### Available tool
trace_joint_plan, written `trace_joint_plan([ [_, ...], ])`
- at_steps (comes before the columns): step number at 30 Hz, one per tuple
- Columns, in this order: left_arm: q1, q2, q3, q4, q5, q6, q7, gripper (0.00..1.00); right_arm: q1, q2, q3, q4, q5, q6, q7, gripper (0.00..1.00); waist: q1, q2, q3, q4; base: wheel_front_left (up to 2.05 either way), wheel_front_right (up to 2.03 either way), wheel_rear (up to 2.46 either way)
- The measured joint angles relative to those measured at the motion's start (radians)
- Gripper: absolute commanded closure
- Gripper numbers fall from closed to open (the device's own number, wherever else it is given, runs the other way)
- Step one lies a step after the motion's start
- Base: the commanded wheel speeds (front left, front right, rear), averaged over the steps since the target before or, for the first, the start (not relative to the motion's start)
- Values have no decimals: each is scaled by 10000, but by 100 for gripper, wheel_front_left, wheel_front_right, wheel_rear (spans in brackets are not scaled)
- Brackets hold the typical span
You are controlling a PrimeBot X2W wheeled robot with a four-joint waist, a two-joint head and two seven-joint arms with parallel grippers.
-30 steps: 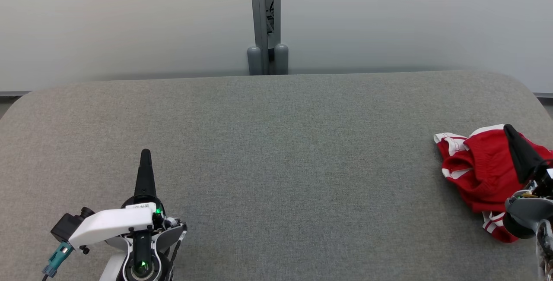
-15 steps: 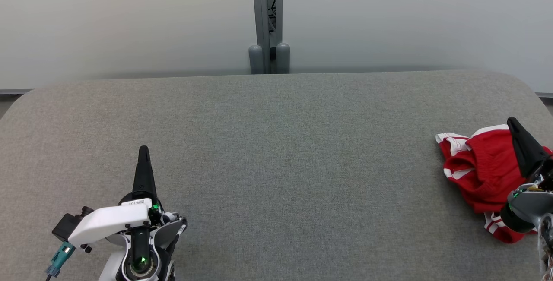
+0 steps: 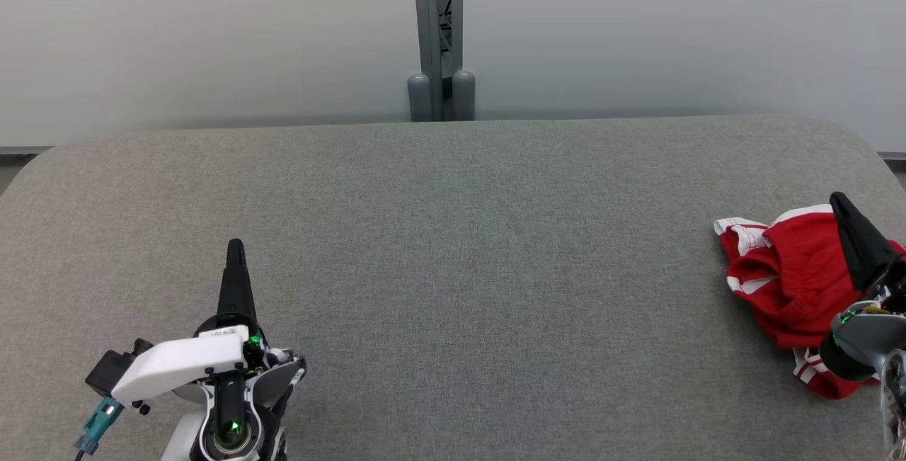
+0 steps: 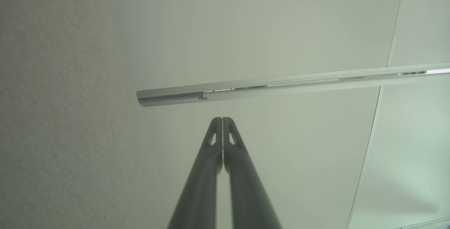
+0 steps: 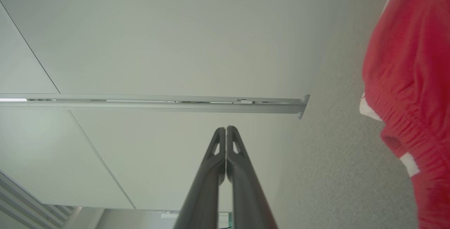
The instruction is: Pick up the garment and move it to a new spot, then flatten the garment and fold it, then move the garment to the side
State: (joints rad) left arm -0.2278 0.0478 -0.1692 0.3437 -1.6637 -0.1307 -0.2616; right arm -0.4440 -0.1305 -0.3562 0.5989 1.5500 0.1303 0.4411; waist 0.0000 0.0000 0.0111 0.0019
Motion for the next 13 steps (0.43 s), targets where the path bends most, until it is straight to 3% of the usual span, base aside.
trace_joint_plan([
  [13,0,0,2,0,0,0,0,100,0,-10,29,0,31,-2,-12,100,0,0,0,-1,0,0,0],
])
